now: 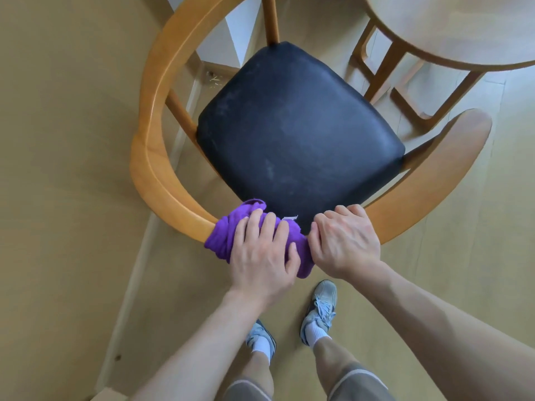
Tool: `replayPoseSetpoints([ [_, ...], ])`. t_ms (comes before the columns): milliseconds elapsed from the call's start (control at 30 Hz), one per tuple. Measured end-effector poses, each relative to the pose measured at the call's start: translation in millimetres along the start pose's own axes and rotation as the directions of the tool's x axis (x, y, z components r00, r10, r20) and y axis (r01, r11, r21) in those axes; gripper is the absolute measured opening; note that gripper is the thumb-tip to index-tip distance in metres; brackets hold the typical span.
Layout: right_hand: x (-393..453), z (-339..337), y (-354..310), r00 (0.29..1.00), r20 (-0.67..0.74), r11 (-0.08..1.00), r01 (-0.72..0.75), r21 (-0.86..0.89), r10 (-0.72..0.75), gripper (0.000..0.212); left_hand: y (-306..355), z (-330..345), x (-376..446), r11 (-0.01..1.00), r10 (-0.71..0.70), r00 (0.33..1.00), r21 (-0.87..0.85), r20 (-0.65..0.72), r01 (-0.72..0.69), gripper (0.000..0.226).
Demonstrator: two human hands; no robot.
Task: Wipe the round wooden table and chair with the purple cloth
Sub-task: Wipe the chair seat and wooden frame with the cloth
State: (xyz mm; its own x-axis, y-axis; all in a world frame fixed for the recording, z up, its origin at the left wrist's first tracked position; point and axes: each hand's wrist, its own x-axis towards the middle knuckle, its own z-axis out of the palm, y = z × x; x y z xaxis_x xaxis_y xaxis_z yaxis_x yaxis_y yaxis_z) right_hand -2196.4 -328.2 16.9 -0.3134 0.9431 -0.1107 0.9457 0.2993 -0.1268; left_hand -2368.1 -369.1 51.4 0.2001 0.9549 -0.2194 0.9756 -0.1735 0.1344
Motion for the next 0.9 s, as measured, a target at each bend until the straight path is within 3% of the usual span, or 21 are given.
replayPoseSetpoints([
  [133, 3, -6, -3, 0.999, 0.032, 1.000, 0.000, -0.013, 0.000, 0.042, -45, -7, 6, 0.990, 0.113, 0.987, 0.102, -0.110, -0.102, 0.043],
  [367, 3, -8, -2, 0.999, 0.045, 1.000, -0.012, 0.019, 0.011, 0.045, -157, -68, 15, 0.980, 0.079, 0.994, 0.187, -0.077, -0.063, 0.074],
  [467, 4, -13, -4, 0.995, 0.095, 0.999, -0.033, 0.028, 0.030, 0.043, -183, -81, 17, 0.984, -0.150, 0.984, 0.085, -0.093, 0.158, 0.075],
  [533, 6, -17, -7, 0.987, 0.146, 0.995, -0.081, 0.054, 0.073, 0.040, -174, -76, 18, 0.933, -0.349, 0.930, -0.132, -0.112, 0.334, 0.072],
  [600, 13, -24, -20, 0.970, 0.192, 0.957, -0.192, 0.220, 0.150, 0.026, -149, -66, 24, 0.828, -0.509, 0.852, -0.339, -0.122, 0.446, 0.072],
  [667, 25, -32, -53, 0.953, 0.250, 0.855, -0.270, 0.443, 0.172, 0.014, -122, -58, 31, 0.755, -0.603, 0.778, -0.443, -0.178, 0.484, 0.073],
  [767, 52, -46, -124, 0.970, 0.237, 0.673, -0.214, 0.708, 0.059, 0.021, -102, -54, 38, 0.708, -0.669, 0.669, -0.550, -0.324, 0.443, 0.062],
  [833, 81, -56, -162, 0.979, 0.195, 0.425, -0.198, 0.883, 0.050, 0.028, -106, -51, 38, 0.731, -0.653, 0.654, -0.546, -0.382, 0.410, 0.053],
  [900, 112, -60, -182, 0.957, 0.278, 0.158, -0.289, 0.944, 0.088, 0.029, -111, -45, 37, 0.765, -0.611, 0.679, -0.524, -0.408, 0.374, 0.042],
])
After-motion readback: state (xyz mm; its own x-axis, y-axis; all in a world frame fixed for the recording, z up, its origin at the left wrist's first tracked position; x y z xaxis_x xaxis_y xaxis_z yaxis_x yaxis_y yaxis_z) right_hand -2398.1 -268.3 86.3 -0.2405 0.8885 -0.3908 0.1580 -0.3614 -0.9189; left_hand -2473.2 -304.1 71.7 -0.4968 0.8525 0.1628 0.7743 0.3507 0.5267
